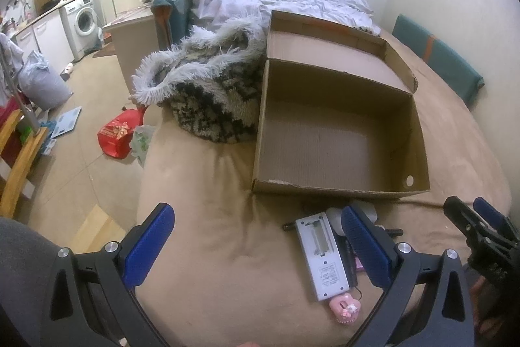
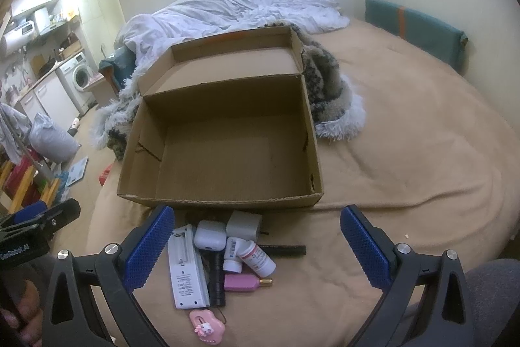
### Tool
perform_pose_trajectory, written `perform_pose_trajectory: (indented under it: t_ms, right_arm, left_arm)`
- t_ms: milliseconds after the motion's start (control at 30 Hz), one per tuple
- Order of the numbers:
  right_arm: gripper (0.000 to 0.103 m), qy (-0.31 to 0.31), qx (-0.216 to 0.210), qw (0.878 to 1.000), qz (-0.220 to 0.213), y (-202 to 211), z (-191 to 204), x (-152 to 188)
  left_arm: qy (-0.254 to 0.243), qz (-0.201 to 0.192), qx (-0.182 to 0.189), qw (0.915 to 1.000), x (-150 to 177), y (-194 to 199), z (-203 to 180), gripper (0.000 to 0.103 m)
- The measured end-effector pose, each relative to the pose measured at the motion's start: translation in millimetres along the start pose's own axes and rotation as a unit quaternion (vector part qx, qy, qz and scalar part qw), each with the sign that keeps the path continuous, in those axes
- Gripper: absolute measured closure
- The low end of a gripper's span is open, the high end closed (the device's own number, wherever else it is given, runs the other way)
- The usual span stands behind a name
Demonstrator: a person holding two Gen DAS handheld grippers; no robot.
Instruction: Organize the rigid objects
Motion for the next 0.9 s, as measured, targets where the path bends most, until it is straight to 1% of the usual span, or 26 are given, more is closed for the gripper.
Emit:
perform_pose_trajectory:
  t_ms: [900]
  right_arm:
    - [0.000, 0.007, -0.002, 1.000, 0.003, 1.3, 5.7, 0.6]
  left_arm:
    - [0.006, -0.002, -0.003, 1.0000, 0.6, 2.2, 2.8, 0.001]
Point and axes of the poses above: each gripper's, at about its wrist camera, not at the fingertips, and y roughly against the way its jaws point, z to its left, x to its underside, the point moved 2 cm from there along -y, roughly the way its jaws point, and after that the axes turned 8 degrees about -x, right-handed, at the moved point
